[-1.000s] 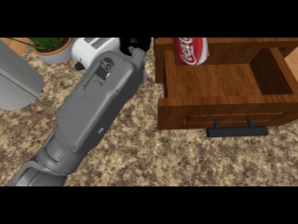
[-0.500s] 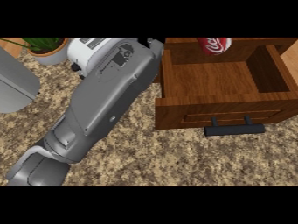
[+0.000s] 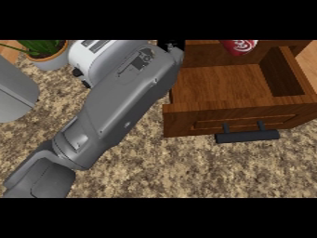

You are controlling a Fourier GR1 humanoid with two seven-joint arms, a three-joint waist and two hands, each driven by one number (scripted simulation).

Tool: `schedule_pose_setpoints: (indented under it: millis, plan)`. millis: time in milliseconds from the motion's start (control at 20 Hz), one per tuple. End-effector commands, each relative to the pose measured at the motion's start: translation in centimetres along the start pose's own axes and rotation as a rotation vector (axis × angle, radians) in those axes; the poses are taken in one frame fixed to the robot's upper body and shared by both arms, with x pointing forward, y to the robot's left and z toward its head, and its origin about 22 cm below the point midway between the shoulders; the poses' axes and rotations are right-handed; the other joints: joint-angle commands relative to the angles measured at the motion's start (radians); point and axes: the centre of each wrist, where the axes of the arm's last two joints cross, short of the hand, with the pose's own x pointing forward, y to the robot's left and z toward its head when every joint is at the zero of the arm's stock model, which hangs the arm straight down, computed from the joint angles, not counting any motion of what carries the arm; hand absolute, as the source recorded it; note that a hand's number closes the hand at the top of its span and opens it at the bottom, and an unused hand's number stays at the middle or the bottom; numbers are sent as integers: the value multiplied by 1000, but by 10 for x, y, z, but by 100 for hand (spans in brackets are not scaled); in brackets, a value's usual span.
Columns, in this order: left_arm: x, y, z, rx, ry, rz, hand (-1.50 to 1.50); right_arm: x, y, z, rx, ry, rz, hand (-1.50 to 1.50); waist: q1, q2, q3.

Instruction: Pick up the can, place it into the drawer and close the drawer

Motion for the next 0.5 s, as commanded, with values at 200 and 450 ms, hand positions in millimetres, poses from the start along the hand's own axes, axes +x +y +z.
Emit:
schedule_pose_setpoints:
  millis: [200, 450]
  plan:
    - [3, -9, -5, 17, 27, -63, 150, -3, 2, -5, 9, 5, -1, -150, -6, 2, 0]
    - [-16, -6, 0, 71, 31, -90, -150, -6, 9, -9, 11, -5, -9, -150, -18, 6, 1]
